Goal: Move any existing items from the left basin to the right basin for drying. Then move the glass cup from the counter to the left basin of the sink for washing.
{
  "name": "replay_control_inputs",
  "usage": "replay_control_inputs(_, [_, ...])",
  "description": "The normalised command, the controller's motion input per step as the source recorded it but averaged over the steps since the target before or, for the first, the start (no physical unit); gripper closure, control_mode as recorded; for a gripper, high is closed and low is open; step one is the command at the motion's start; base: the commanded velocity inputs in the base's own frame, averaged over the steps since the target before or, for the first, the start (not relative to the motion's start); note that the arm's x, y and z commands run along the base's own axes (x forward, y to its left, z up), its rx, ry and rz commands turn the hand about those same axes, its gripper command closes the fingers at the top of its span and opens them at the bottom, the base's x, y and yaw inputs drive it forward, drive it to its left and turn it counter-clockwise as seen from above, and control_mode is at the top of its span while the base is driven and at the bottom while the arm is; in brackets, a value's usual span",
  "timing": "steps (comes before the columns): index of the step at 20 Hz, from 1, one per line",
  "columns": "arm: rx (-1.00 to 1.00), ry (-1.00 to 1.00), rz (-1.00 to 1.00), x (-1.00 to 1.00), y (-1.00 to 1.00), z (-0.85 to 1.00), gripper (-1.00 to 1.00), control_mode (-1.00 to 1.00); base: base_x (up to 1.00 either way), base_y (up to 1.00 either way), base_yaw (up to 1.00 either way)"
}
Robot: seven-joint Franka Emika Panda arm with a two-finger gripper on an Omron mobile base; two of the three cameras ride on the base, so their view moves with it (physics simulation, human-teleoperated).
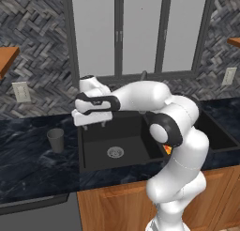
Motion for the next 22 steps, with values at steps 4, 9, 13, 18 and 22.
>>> replay_control_inputs(4, [0.0, -0.14, 0.17, -0.07, 0.08, 0.17, -1.0, -1.0, 0.0, 0.0, 0.0])
replay_control_inputs(9, [0.0, -0.11, 0.16, -0.1, 0.03, 0.13, -1.0, -1.0, 0.0, 0.0, 0.0])
replay_control_inputs(13, [0.0, -0.05, 0.13, -0.11, 0.1, 0.0, -1.0, -1.0, 0.0, 0.0, 0.0])
replay_control_inputs(18, [0.0, -0.03, 0.13, -0.11, 0.1, 0.0, -1.0, -1.0, 0.0, 0.0, 0.0])
replay_control_inputs(22, [0.0, -0.01, 0.1, -0.12, 0.15, 0.1, -1.0, -1.0, 0.0, 0.0, 0.0])
